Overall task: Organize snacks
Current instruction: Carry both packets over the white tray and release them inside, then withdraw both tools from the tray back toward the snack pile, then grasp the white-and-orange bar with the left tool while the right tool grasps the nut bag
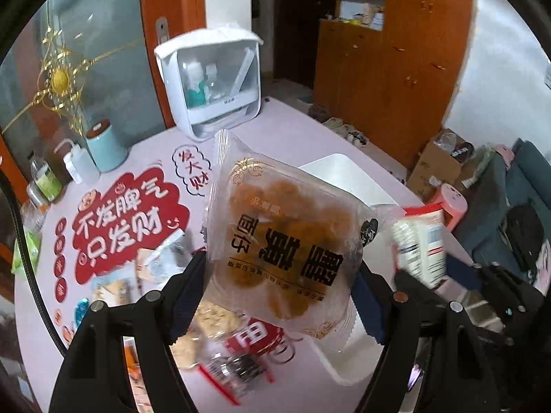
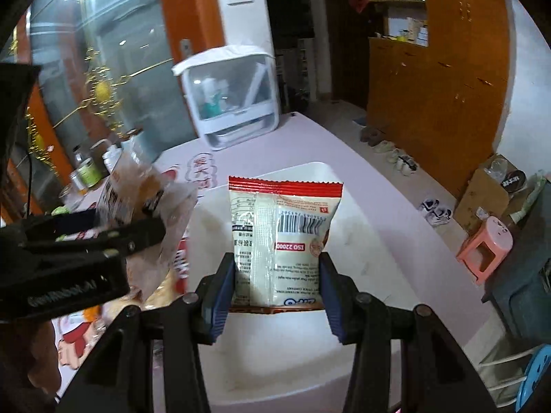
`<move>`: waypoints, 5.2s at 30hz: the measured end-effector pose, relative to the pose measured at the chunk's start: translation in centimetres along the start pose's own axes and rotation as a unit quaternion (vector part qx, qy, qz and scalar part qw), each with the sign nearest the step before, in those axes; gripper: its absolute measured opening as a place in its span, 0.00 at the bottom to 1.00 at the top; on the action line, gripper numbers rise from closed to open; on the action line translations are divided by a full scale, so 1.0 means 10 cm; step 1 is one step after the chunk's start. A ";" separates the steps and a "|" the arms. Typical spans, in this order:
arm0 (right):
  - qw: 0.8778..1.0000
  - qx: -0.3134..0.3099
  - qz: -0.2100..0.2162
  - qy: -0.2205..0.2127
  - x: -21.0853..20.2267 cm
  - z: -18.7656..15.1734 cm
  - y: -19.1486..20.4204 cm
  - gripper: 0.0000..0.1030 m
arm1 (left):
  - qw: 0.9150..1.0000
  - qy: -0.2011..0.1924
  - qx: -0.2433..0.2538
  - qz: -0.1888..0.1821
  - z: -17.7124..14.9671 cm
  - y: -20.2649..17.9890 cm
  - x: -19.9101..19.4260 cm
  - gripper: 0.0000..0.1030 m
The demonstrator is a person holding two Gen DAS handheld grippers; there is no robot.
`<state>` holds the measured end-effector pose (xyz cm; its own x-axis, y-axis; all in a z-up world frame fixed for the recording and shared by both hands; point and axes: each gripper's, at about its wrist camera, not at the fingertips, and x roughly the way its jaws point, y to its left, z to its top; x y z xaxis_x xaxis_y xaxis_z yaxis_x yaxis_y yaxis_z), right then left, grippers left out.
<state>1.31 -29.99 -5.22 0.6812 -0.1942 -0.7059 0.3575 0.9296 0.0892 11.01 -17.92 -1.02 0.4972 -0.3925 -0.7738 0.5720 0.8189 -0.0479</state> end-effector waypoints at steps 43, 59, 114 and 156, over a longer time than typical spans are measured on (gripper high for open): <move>0.996 -0.015 0.015 0.081 0.61 -0.30 -0.19 0.76 | 0.994 0.063 -0.079 0.042 0.04 -0.18 0.68 0.99; 0.994 -0.009 -0.054 0.091 0.34 -0.40 -0.10 0.76 | 0.996 0.022 -0.073 0.033 -0.35 0.32 -0.03 0.99; 0.949 -0.080 0.123 0.281 1.14 -1.32 3.03 0.57 | 0.982 0.184 0.049 0.003 -2.02 3.22 0.36 0.90; 0.950 -0.066 0.120 0.280 1.19 -1.52 2.81 0.39 | 0.952 0.255 0.158 -0.057 -1.79 2.63 1.08 0.46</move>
<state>9.75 -1.40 -21.75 0.2738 0.1913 -0.9426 0.1265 0.9643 0.2325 19.73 6.85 -21.99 0.0835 -0.1507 -0.9850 0.8115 0.5840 -0.0206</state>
